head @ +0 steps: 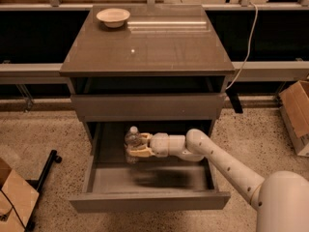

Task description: Place water bottle into middle drawer

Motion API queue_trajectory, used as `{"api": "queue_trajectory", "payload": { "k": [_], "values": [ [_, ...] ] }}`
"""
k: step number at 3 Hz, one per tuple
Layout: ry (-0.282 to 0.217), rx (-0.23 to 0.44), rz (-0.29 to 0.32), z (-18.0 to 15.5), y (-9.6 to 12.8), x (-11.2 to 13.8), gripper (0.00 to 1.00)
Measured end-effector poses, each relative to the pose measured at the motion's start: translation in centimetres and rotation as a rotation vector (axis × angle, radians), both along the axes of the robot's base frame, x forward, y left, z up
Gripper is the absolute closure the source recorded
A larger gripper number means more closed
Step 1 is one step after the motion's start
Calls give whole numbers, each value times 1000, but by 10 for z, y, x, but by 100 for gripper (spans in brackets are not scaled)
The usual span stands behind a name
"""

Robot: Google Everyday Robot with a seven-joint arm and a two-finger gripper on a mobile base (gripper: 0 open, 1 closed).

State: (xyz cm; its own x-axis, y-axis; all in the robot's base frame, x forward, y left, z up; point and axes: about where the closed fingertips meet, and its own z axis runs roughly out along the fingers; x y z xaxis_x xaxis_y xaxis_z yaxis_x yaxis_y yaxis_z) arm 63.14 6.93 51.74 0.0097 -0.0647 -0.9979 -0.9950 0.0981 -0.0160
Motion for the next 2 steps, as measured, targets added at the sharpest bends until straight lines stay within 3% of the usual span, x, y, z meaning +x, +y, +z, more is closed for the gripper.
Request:
{"api": "queue_trajectory", "payload": {
  "k": [1,2],
  "values": [
    [30,-7,19,-21,7,-2,82],
    [56,-29,35,-41,19,-14,50]
  ]
}}
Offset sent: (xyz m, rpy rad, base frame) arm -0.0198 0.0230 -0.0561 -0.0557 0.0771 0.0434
